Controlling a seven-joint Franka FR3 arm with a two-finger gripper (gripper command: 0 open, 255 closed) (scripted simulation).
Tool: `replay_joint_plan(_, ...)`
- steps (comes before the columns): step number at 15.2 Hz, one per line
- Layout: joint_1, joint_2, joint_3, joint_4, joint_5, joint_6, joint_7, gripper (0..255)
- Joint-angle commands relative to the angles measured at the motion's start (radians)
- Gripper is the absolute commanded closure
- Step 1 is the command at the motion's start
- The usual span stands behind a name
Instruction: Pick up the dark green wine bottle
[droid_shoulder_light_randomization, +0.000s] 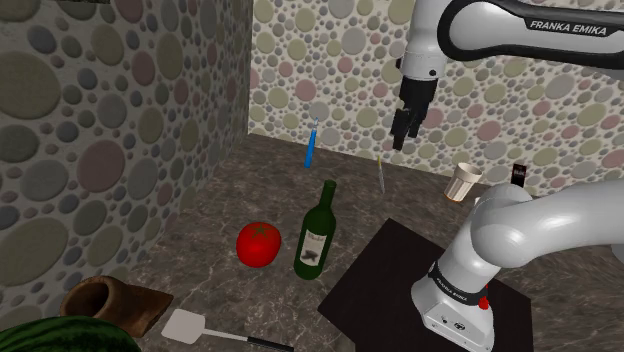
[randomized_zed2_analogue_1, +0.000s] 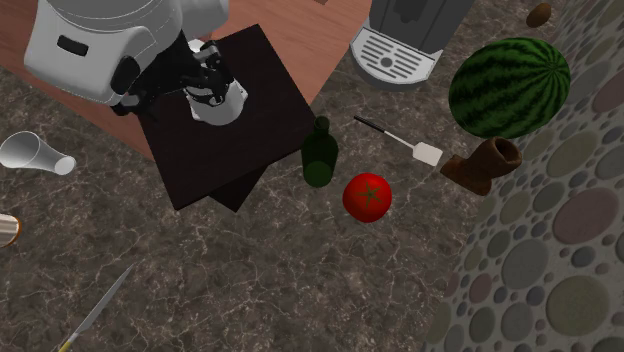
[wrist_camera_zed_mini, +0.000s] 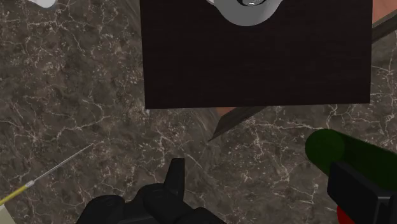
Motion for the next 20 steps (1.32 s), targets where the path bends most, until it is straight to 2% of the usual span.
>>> replay_joint_plan(1, 0.000, 0.000, 0.000, 0.000, 0.000, 0.000, 0.000, 0)
replay_joint_plan(12, 0.100, 0.051, 0.203, -0.121, 0.183, 0.322, 0.224, 0)
replay_joint_plan(18, 0.133, 0.152, 0.327, -0.122, 0.242, 0.514, 0.342, 0)
replay_joint_plan(20, 0.134, 0.159, 0.332, -0.145, 0.245, 0.543, 0.343, 0)
